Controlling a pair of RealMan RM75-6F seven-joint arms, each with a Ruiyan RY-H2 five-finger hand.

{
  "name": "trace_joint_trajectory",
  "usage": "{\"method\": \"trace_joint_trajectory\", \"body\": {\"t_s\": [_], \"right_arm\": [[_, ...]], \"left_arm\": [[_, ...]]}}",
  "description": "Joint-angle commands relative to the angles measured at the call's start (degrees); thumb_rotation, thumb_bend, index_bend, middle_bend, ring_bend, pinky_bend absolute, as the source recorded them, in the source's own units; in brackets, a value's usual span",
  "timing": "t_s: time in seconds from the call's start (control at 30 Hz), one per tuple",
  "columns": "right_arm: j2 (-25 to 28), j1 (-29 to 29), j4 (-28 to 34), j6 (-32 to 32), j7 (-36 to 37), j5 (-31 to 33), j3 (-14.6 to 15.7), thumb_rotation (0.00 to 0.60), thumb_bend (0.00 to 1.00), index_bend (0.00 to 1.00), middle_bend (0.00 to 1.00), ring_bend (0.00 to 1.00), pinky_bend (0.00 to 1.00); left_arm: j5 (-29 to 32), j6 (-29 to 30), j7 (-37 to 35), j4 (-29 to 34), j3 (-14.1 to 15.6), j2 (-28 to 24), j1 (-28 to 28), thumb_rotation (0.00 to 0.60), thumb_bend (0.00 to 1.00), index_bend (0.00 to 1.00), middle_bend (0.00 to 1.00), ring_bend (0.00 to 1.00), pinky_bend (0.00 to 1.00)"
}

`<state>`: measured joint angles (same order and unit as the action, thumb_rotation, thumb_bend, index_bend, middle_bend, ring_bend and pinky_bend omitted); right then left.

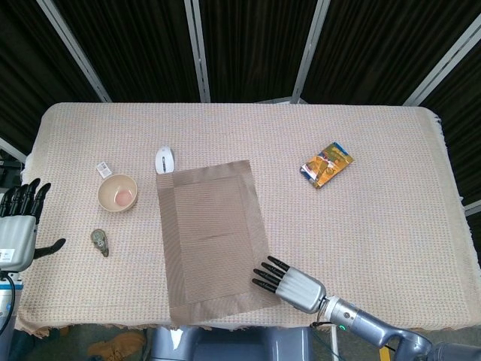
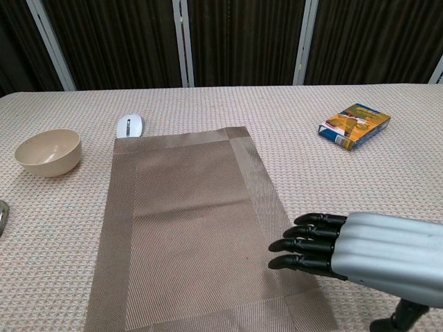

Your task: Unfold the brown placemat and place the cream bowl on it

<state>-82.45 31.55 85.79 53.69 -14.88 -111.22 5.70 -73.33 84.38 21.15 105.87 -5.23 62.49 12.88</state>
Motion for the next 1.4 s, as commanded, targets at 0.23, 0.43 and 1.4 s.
{"method": "trace_joint_trajectory", "body": {"t_s": [0.23,0.43,1.4], "right_arm": [[-2.19,0.72,0.68,0.64,-1.29,1.20,0.34,0.600,0.00,0.01,0.00,0.00,0.00],[-3.58,1.20,0.13,-0.14,-2.85,2.52,0.47,0.600,0.00,0.01,0.00,0.00,0.00],[-6.28,4.05,1.86,0.10,-4.80,8.13,-1.74,0.600,0.03,0.04,0.00,0.00,0.00]], "left_arm": [[0.64,-0.91,-0.09,-0.86,-0.61,0.49,0.12,0.600,0.00,0.00,0.00,0.00,0.00],[1.03,-1.57,-0.61,-1.06,-0.88,0.44,0.11,0.600,0.00,0.00,0.00,0.00,0.00],[2.13,-2.85,-0.71,-2.00,-1.80,0.68,0.19,0.600,0.00,0.00,0.00,0.00,0.00]]}}
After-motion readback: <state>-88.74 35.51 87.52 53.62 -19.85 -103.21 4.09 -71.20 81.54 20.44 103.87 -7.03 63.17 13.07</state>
